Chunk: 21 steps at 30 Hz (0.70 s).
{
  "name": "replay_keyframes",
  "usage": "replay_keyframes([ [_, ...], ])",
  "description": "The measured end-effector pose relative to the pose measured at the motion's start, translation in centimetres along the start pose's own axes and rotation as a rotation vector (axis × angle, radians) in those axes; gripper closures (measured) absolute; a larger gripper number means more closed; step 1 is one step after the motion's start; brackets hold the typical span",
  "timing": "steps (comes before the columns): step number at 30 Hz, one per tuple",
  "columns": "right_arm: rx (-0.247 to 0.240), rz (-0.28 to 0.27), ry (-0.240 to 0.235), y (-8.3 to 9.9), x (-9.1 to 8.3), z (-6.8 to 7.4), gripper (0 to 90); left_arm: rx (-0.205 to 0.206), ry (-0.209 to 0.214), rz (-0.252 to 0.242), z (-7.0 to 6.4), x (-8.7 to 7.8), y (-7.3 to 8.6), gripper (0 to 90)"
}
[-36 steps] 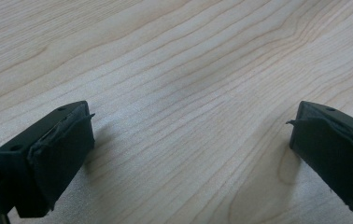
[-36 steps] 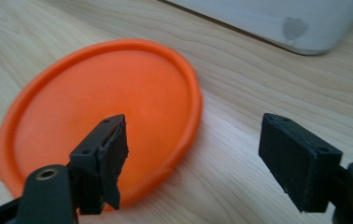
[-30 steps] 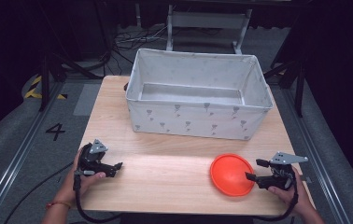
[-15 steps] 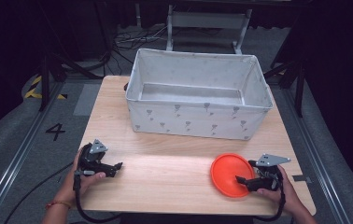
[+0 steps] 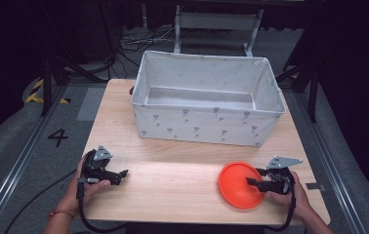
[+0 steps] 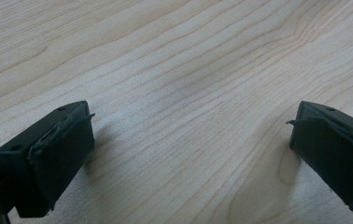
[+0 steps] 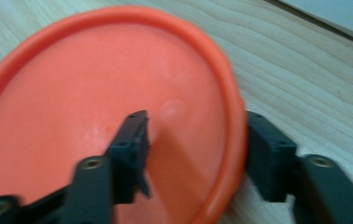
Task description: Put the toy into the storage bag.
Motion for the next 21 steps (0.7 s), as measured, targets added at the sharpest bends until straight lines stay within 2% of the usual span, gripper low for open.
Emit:
replay_keyframes([
  [5, 0.034, 0.027, -0.032, -0.8, 0.1, -0.2, 63.0, 0.0, 0.0, 0.0, 0.0, 0.0, 0.0, 0.2],
  [9, 0.007, 0.035, -0.044, -1.8, -0.3, 0.0, 70.3, -0.006, 0.001, 0.003, -0.1, 0.0, 0.0, 0.3],
  [11, 0.002, 0.025, -0.068, -2.5, -0.9, 0.2, 74.7, -0.003, 0.001, 0.002, -0.1, 0.0, 0.0, 0.4],
  [16, -0.059, 0.002, -0.104, -4.2, -2.4, 1.2, 80.4, -0.004, 0.001, 0.001, -0.1, 0.0, 0.0, 0.4],
  [17, -0.059, 0.002, -0.104, -4.2, -2.4, 1.2, 80.4, -0.004, 0.001, 0.001, -0.1, 0.0, 0.0, 0.4],
  [19, -0.087, -0.011, -0.118, -5.1, -3.3, 2.0, 82.0, -0.005, 0.001, 0.001, -0.1, 0.0, 0.0, 0.4],
  [21, -0.144, -0.015, -0.105, -5.9, -3.9, 2.7, 82.1, -0.002, 0.0, 0.002, 0.0, 0.0, 0.0, 0.4],
])
Point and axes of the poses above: each handheld gripper's, and its own axes: x roughly forward along the jaws, y roughly out of its underside, z roughly to its left, the point moved 10 cm from there along x, roughly forward along the jaws, and after that the axes turned 2 degrees about -z, right-handed, at the moved point
